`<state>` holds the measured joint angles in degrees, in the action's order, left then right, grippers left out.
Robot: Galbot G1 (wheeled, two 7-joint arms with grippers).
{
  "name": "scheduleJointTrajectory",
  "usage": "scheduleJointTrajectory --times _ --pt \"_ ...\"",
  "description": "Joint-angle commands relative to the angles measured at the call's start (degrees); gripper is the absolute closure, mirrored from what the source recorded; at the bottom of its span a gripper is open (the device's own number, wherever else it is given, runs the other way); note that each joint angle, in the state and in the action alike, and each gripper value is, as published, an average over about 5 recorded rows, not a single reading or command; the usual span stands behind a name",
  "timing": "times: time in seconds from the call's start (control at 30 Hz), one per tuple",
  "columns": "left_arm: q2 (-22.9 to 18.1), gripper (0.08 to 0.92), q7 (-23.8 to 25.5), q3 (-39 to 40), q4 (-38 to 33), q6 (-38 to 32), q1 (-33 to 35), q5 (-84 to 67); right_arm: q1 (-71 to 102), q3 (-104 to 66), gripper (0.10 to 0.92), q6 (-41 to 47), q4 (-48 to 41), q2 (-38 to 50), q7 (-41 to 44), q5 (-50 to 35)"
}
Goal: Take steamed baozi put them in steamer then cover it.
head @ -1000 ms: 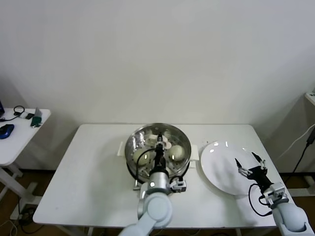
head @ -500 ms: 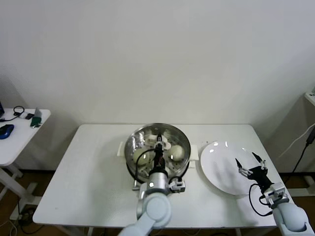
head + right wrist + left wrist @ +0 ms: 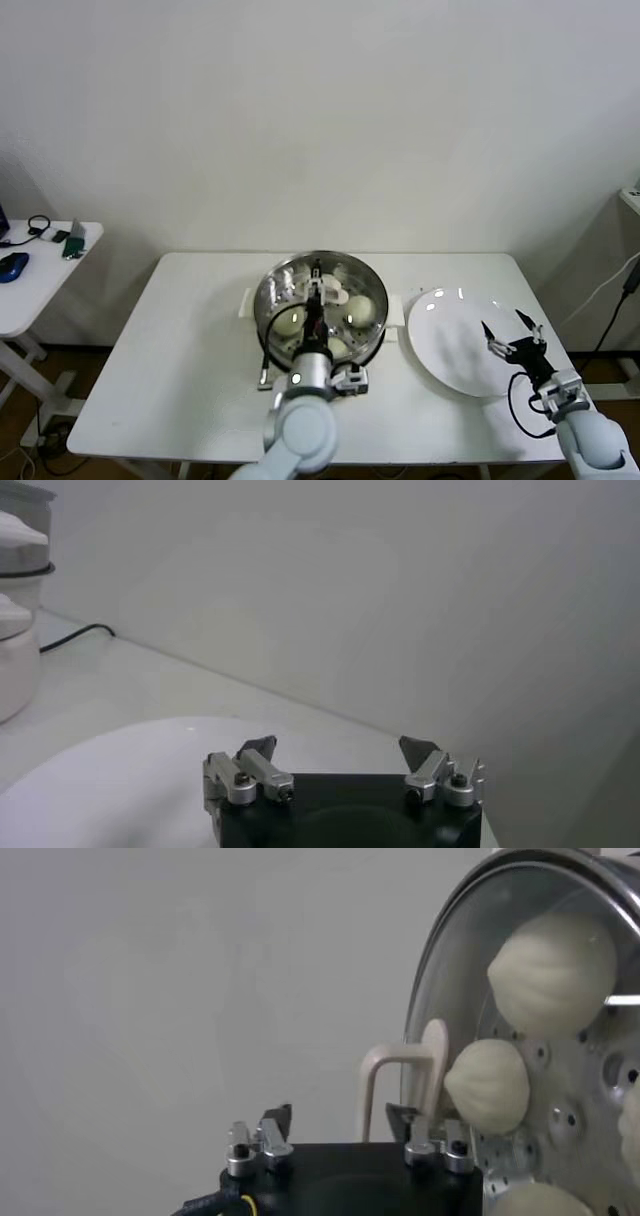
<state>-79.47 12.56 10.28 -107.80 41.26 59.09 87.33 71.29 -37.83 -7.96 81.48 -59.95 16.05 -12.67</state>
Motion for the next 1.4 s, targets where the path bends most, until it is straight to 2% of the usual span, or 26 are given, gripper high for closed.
scheduleJointTrajectory --times 0.03,0.13,0.27,0.4,0.53,0.6,0.7,0.87,1.0,1.17,1.4 --pt "5.54 0.304 -0.33 -0.95 -8.49 -0.62 3.74 -2.58 -0.37 0.46 0.203 0.45 -0.09 -0.02 -0.24 -0.14" --pt "7.07 0.224 -1.16 -1.76 -10.53 -0.9 5.38 -4.18 -0.7 0.81 0.203 0.55 -0.09 0.04 -0.26 0.14" --pt "9.0 0.182 -4.76 -3.72 -13.32 -2.35 7.71 -9.29 -1.08 1.16 0.203 0.67 0.03 0.09 -0.29 0.46" --pt "11.29 0.177 -15.49 -8.97 -15.35 -7.82 12.01 -15.82 -1.24 1.29 0.203 0.73 0.37 0.19 -0.34 0.55" --pt "12.75 0.177 -27.77 -18.0 -17.09 -15.65 16.85 -31.21 -0.75 1.1 0.203 0.73 1.23 0.29 -0.29 0.56" --pt "13.1 0.177 -31.67 -23.87 -17.55 -21.24 19.3 -39.43 -0.19 0.82 0.203 0.8 2.01 0.26 -0.21 0.54" --pt "12.75 0.177 -34.9 -33.15 -16.46 -31.16 23.15 -50.33 1.07 0.23 0.203 0.94 3.91 0.07 -0.11 0.33" --pt "9.25 0.177 -35.21 -45.22 -10.49 -44.34 27.61 -68.48 3.09 -0.42 0.203 1.14 7.46 -0.64 -0.19 -0.86" --pt "6.0 0.177 -33.22 -51.21 -6.55 -49.94 30.58 -79.75 5.16 -0.92 0.203 2.17 10.6 -1.53 -0.5 -2.04" --pt "3.69 0.177 -30.25 -55.09 -2.05 -53.68 32.81 -87.96 7.16 -1.69 0.203 2.37 13.26 -2.76 -0.78 -4.3" --pt "2.02 0.177 -27.08 -55.83 0.79 -52.68 33.09 -93.6 9.34 -3.24 0.203 0.86 14.74 -5.11 -0.33 -6.07"
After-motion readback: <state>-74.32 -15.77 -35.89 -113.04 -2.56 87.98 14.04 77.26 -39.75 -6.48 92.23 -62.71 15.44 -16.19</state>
